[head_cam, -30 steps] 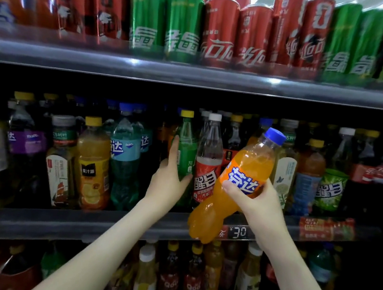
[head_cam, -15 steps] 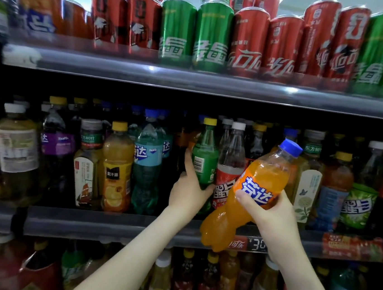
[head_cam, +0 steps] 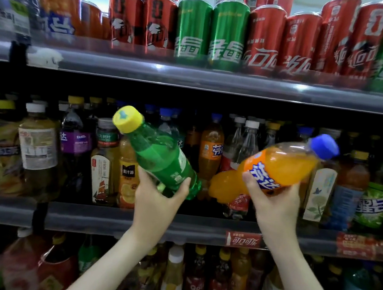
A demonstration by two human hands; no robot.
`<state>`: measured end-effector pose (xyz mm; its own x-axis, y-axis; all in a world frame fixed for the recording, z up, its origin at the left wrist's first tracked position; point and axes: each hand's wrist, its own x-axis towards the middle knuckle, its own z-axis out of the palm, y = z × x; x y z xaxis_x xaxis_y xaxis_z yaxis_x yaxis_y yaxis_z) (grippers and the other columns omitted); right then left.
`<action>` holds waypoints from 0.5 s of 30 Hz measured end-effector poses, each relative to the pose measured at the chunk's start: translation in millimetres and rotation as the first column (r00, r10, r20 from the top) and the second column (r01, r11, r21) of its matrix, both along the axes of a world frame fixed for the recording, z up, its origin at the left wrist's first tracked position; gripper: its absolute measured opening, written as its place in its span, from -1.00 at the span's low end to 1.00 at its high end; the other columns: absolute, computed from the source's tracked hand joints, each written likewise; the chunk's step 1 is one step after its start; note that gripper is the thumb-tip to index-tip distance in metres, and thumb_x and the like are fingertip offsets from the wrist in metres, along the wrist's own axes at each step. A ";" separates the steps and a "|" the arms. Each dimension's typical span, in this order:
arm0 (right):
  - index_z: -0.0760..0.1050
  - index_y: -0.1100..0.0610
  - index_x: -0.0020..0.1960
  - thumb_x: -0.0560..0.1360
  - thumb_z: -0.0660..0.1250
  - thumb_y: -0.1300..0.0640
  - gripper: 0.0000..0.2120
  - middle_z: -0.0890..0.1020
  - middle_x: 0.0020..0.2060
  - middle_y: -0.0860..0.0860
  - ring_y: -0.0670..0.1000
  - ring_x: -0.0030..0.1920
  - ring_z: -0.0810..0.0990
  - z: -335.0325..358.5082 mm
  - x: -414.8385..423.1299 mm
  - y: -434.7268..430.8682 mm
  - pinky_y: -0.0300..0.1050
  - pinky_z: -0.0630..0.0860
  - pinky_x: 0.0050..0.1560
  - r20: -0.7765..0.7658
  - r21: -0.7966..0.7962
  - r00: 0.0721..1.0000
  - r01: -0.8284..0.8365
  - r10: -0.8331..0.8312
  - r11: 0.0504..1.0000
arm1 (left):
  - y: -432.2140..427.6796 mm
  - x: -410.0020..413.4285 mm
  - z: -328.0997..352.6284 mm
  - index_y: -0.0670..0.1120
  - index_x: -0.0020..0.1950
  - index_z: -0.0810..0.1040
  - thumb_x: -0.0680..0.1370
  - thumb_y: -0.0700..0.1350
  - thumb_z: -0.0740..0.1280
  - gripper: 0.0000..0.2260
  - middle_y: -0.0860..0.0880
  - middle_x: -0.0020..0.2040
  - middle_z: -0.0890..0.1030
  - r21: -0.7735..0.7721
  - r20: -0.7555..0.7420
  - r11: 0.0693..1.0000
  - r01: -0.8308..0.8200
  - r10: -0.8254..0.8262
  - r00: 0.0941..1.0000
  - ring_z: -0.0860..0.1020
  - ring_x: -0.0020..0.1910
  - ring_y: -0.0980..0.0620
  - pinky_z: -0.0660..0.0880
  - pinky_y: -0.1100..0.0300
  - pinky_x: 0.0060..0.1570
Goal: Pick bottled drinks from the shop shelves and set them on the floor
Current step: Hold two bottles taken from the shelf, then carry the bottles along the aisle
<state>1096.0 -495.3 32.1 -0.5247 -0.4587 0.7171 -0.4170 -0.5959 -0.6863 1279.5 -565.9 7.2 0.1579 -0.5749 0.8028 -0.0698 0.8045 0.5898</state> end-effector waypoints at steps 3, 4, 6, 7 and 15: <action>0.37 -0.14 0.20 0.21 0.46 -0.24 -0.39 0.59 -0.01 -0.17 -0.26 -0.02 0.59 3.0 17.4 -16.9 -0.38 0.52 -0.07 -0.070 0.069 0.998 0.010 -0.005 0.998 | 6.9 18.6 6.1 -0.05 0.26 0.32 0.34 0.10 0.46 -0.42 0.26 0.06 0.51 -0.044 -0.036 0.999 -0.025 0.023 0.999 0.49 0.05 0.46 0.39 0.58 -0.05; 0.36 -0.19 0.16 0.22 0.46 -0.26 -0.42 0.58 0.00 -0.17 -0.24 -0.01 0.59 2.9 21.7 -23.1 -0.34 0.53 -0.05 -0.084 0.097 0.996 0.017 -0.009 0.995 | 7.3 24.0 6.6 -0.06 0.25 0.32 0.34 0.09 0.46 -0.41 0.29 0.05 0.50 -0.054 -0.039 0.998 -0.041 0.039 0.998 0.49 0.04 0.47 0.38 0.59 -0.05; 0.37 -0.15 0.20 0.23 0.48 -0.26 -0.39 0.57 0.02 -0.17 -0.18 0.01 0.58 1.3 27.0 -36.4 -0.23 0.54 -0.01 -0.104 0.160 0.994 0.045 -0.029 0.986 | 7.6 33.7 7.2 -0.07 0.23 0.33 0.34 -0.04 0.52 -0.44 0.41 0.02 0.50 -0.067 -0.023 0.994 -0.082 0.081 0.996 0.46 0.03 0.52 0.36 0.62 -0.07; 0.38 -0.08 0.23 0.25 0.50 -0.24 -0.37 0.56 0.01 -0.16 -0.15 0.00 0.57 0.3 28.1 -43.4 -0.17 0.55 0.00 -0.115 0.189 0.992 0.073 -0.051 0.979 | 7.5 38.5 7.9 -0.05 0.23 0.34 0.35 -0.07 0.52 -0.46 0.47 0.03 0.49 -0.070 -0.008 0.994 -0.088 0.088 0.996 0.45 0.04 0.53 0.35 0.63 -0.07; 0.27 -0.02 0.17 0.34 0.50 -0.19 -0.42 0.48 -0.10 -0.13 -0.03 -0.11 0.54 -0.4 30.0 -76.1 -0.29 0.39 -0.30 -0.168 0.340 0.972 0.216 -0.167 0.916 | 5.8 58.5 12.1 0.39 0.06 0.33 0.29 0.15 0.49 -0.54 0.51 -0.02 0.50 0.069 0.022 0.996 -0.055 0.053 0.998 0.50 -0.04 0.49 0.36 0.63 -0.17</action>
